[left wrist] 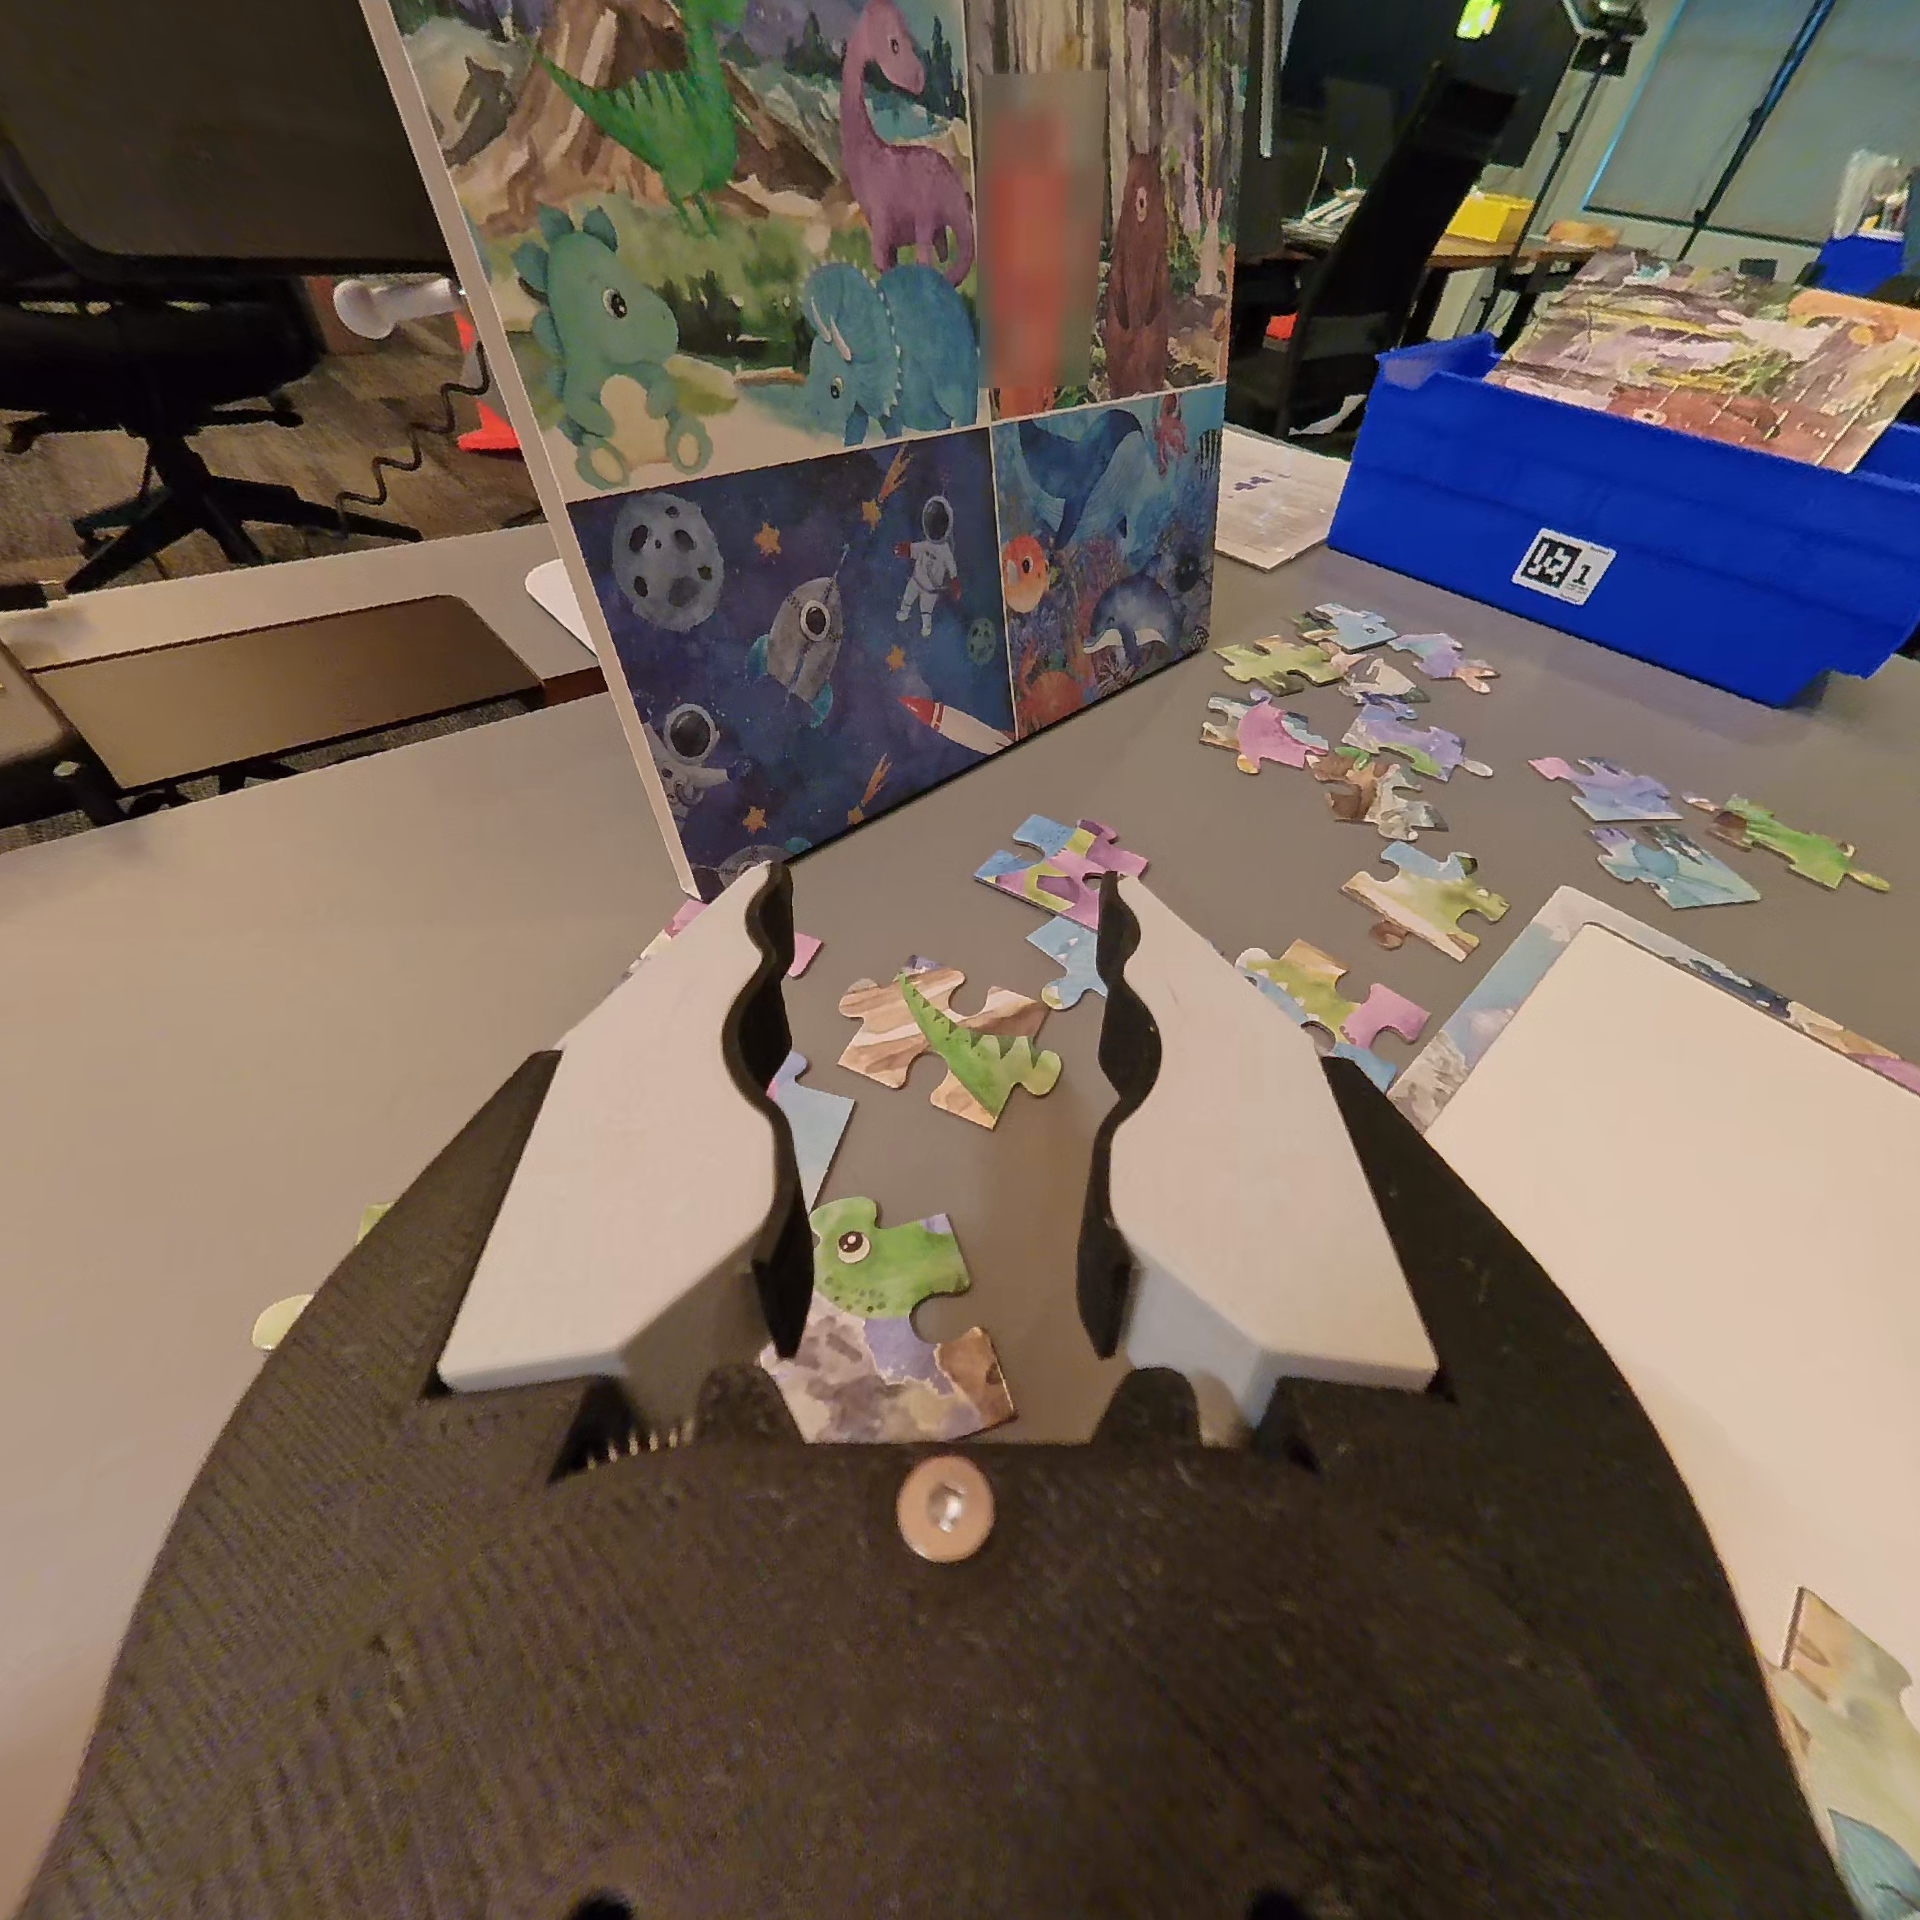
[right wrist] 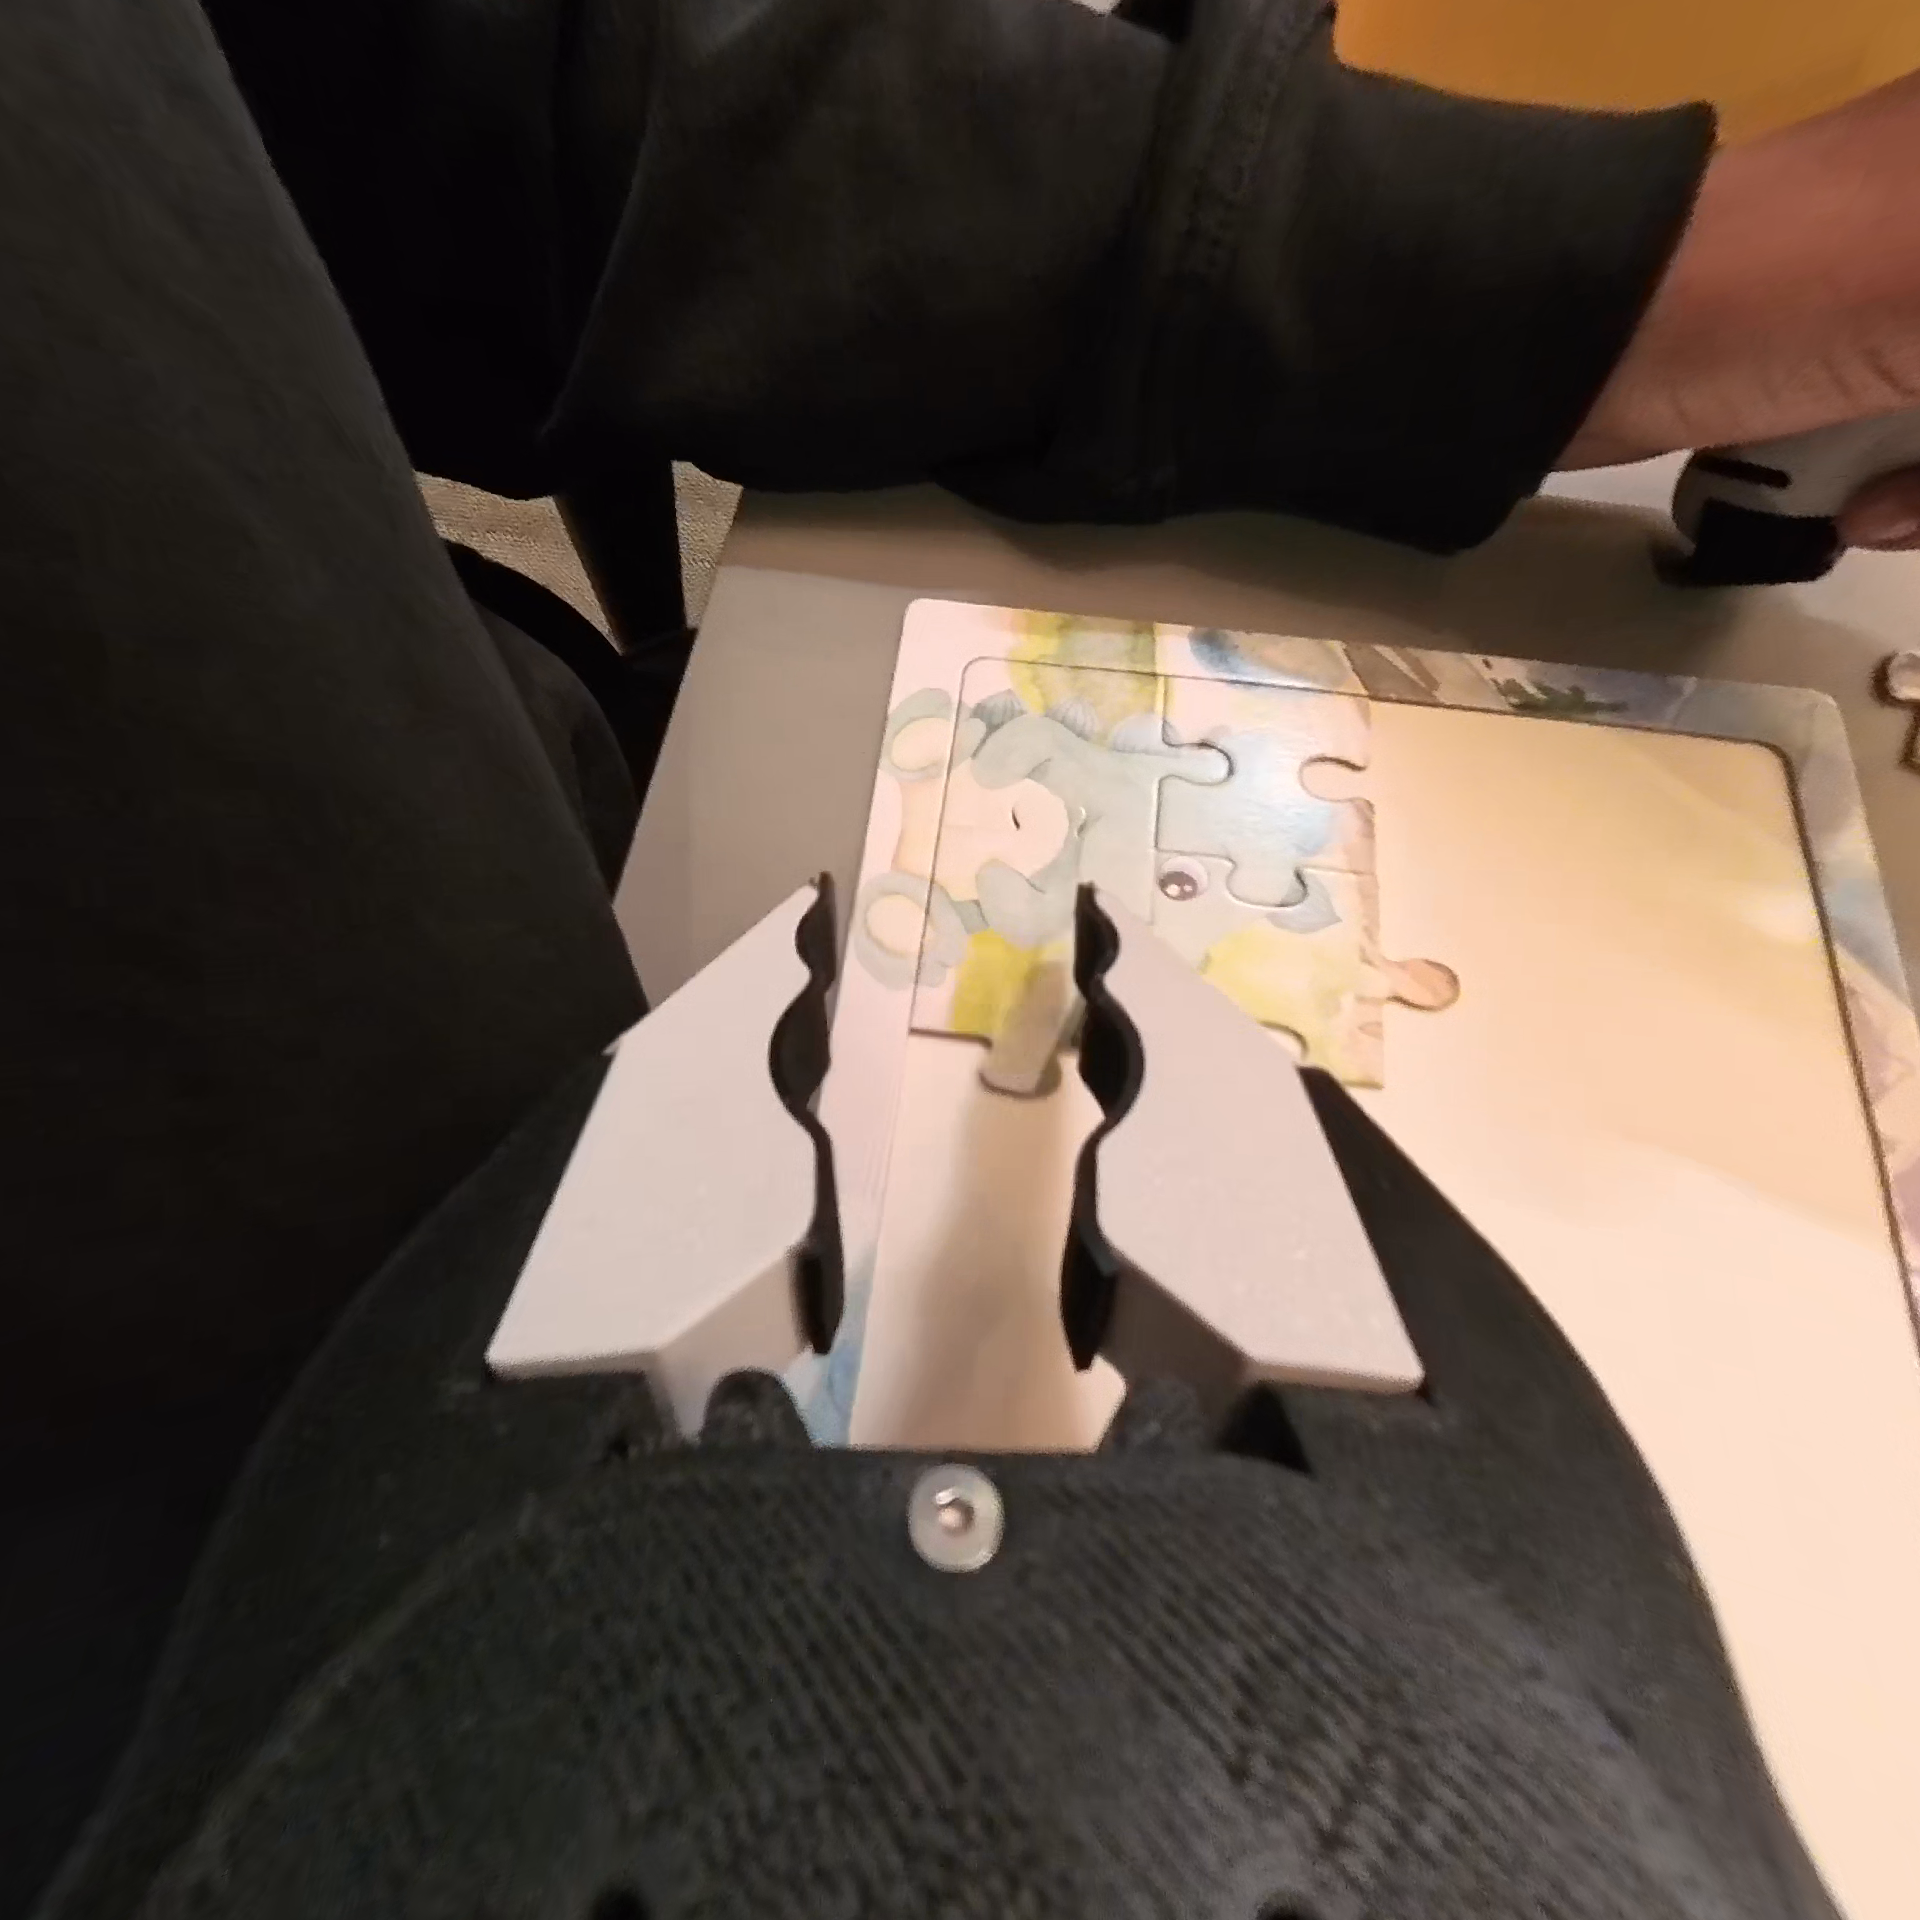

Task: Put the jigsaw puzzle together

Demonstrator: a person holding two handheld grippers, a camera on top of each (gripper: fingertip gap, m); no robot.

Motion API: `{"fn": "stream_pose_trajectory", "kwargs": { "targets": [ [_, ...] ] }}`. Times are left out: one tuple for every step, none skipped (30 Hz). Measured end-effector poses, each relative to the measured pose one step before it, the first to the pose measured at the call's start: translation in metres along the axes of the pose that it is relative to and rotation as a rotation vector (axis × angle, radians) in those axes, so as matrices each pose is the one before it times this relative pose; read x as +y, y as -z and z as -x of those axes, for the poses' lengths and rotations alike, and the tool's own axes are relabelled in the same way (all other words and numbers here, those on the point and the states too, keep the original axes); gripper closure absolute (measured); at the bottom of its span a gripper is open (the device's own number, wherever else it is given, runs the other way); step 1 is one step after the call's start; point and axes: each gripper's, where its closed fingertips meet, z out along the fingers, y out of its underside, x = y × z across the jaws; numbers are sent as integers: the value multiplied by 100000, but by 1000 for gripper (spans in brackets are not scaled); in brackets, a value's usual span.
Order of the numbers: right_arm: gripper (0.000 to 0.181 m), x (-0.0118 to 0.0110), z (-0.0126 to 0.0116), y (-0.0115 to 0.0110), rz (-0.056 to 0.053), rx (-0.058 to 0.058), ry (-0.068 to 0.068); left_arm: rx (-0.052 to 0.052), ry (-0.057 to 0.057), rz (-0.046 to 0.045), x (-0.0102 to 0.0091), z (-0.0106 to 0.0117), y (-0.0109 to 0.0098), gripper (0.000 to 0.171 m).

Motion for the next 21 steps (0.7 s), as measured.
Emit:
{"fn": "stream_pose_trajectory", "kwargs": {
  "targets": [
    [136,-87,217,-252,266,-778,-34,-8,-110,63,9,-12,-3,115],
    [136,45,176,-299,938,-558,-131,-12,-95,83,10,-5,-8,115],
    [135,198,130,-319,1640,-435,-85,-17,-101,64,9,-12,-3,115],
    [133,297,101,-321,2028,-218,-121,-26,-108,42,6,-10,-5,115],
    [132,88,7,-218,672,235,-182,59,-25,56,6,-20,-10,114],
    [132,-111,45,-18,-372,-13,-223,96,34,27,2,-30,-12,115],
    [131,-10,56,-15,63,-407,-446,96,1,16,3,-28,1,115],
    [131,-34,0,-8,-310,-244,-500,-28,-79,32,5,-12,-6,115],
    [131,-12,12,16,-139,-240,-379,-7,-42,-5,-1,4,0,115],
    [131,-18,-18,11,17,-63,-183,-23,7,-37,-3,-4,4,115],
    [131,5,-25,-16,71,116,-42,18,22,-2,-1,10,0,115],
    [132,-5,-28,4,68,162,66,8,15,24,3,-2,2,115],
    [131,2,-62,20,126,481,215,-4,2,-14,-2,0,-1,115],
    [131,6,-149,52,20,934,321,-15,-21,-11,-2,4,-1,115],
    [132,-18,-101,64,-253,491,-15,-3,-30,3,-8,-13,2,115],
    [132,28,-16,8,-27,-345,-636,6,-1,-14,-2,-1,-1,115],
    [132,95,-10,-46,264,-452,-858,52,24,29,13,-15,-7,115],
    [132,-38,-1,-6,-375,-196,-421,54,4,49,6,-15,-4,115],
    [132,-15,44,38,61,-312,30,36,-17,14,1,-11,-6,115],
    [132,-48,10,68,-202,-54,206,12,-26,34,4,-7,-5,115],
    [132,-129,14,81,-851,-30,31,-15,-36,13,3,-9,0,115]
  ]
}}
